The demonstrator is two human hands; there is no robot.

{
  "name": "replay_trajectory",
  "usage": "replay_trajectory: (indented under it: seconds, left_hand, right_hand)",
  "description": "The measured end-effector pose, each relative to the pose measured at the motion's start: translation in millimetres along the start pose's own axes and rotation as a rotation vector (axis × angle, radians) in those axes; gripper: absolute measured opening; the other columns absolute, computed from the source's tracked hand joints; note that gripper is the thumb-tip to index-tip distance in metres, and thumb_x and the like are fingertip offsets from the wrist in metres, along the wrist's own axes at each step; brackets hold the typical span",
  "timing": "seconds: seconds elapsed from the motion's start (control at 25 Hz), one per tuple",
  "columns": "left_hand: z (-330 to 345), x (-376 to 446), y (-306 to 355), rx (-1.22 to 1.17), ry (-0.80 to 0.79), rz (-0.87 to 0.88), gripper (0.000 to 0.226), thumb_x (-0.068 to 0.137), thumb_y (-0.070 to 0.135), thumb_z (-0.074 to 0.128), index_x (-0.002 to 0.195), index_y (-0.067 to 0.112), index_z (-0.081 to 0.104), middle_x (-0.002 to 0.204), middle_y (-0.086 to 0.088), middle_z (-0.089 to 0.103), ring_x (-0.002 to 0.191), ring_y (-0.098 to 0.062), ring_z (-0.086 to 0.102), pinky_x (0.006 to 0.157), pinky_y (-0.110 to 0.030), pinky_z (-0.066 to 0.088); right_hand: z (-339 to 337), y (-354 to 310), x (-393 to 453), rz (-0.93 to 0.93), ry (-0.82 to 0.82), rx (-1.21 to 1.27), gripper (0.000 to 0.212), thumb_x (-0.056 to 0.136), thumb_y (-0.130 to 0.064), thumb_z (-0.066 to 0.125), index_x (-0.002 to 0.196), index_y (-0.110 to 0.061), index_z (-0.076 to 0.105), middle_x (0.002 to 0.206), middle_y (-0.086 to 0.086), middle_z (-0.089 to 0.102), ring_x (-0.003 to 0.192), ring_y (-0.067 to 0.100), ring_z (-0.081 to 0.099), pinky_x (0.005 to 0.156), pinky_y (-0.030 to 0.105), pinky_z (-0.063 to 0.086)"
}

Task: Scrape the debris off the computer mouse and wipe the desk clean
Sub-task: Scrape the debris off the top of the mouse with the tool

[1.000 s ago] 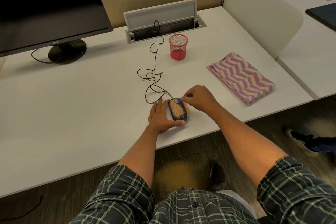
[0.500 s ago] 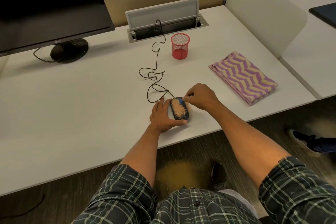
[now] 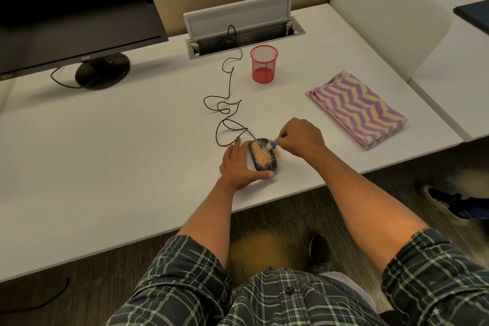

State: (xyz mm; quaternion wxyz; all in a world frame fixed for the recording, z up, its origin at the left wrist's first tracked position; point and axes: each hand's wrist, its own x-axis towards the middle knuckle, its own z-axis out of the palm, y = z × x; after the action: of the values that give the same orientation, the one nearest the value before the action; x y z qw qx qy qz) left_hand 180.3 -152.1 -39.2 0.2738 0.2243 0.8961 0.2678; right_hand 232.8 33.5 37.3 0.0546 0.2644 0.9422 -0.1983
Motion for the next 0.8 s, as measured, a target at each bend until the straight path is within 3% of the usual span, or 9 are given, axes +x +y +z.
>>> replay_trajectory:
  seconds: [0.12, 0.44, 0.8]
  left_hand:
    - [-0.4, -0.5, 0.7, 0.002, -0.001, 0.002, 0.125, 0.063, 0.071, 0.08, 0.159, 0.037, 0.009, 0.168, 0.01, -0.009, 0.154, -0.018, -0.01, 0.124, -0.049, 0.007]
    - [-0.9, -0.2, 0.4, 0.007, -0.003, 0.006, 0.125, 0.063, 0.071, 0.08, 0.159, 0.036, 0.008, 0.168, 0.008, -0.009, 0.154, -0.019, -0.01, 0.124, -0.049, 0.006]
    - [0.7, 2.3, -1.6, 0.019, 0.001, 0.0, 0.126, 0.061, 0.073, 0.08, 0.159, 0.037, 0.01, 0.168, 0.009, -0.009, 0.154, -0.019, -0.009, 0.123, -0.049, 0.007]
  right_hand:
    - [0.2, 0.7, -0.1, -0.022, 0.0, 0.071, 0.017, 0.089, -0.03, 0.068, 0.09, -0.019, 0.08, 0.084, -0.004, 0.075, 0.067, 0.011, 0.063, 0.058, 0.025, 0.05]
    - [1.0, -6.5, -2.9, -0.072, -0.018, 0.007, 0.02, 0.089, -0.033, 0.068, 0.094, -0.018, 0.08, 0.081, -0.002, 0.072, 0.06, 0.009, 0.055, 0.051, 0.02, 0.034]
    - [-5.9, -5.5, 0.8, -0.076, -0.04, -0.001, 0.019, 0.087, -0.034, 0.07, 0.094, -0.019, 0.079, 0.082, -0.002, 0.072, 0.068, 0.013, 0.06, 0.058, 0.023, 0.041]
